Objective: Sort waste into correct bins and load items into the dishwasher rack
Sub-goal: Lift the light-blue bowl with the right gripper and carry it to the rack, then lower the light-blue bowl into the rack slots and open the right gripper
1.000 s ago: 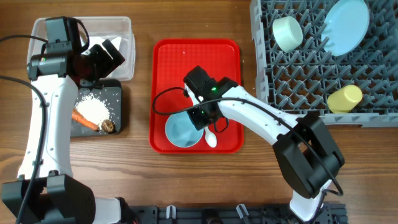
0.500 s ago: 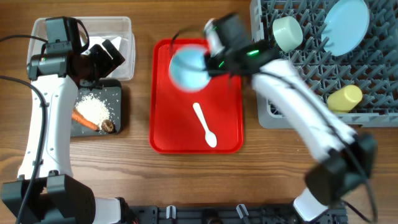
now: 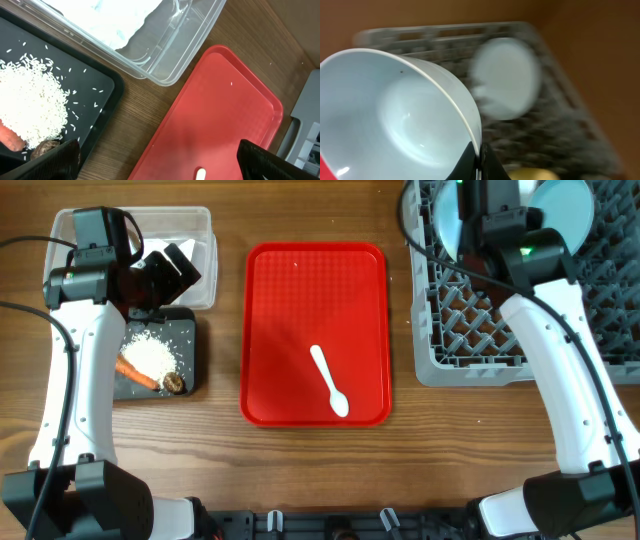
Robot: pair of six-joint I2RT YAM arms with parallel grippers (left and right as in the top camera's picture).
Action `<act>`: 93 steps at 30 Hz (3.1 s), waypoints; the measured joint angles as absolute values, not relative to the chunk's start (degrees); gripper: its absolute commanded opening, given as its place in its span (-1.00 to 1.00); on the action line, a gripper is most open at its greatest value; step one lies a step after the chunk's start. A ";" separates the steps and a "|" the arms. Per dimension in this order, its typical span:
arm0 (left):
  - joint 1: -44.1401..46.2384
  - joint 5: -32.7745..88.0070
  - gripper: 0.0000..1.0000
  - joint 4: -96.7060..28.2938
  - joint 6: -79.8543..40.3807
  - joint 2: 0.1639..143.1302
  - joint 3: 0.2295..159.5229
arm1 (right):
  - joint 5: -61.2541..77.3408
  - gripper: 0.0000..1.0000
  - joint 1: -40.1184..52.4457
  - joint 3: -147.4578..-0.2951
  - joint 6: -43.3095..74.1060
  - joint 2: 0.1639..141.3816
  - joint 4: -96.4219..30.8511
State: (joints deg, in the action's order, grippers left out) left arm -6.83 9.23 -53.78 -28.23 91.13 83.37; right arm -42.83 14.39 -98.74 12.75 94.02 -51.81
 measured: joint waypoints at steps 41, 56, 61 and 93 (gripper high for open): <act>-6.83 9.23 1.00 -53.78 -28.23 91.13 83.37 | -66.08 -0.91 10.07 -97.58 4.40 113.93 -60.20; -6.83 9.23 1.00 -53.78 -28.23 91.13 83.37 | -65.19 -0.92 8.03 -97.58 4.43 113.93 -60.49; -6.83 9.23 1.00 -53.78 -28.23 91.13 83.37 | -64.73 -0.91 8.03 -97.58 4.40 113.93 -60.47; -6.83 9.23 1.00 -53.78 -28.23 91.13 83.37 | -58.06 -0.91 9.63 -97.58 4.47 113.93 -61.80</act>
State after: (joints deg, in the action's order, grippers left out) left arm -6.83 9.23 -53.78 -28.23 91.13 83.37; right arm -58.06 9.63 -97.58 4.47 113.93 -61.80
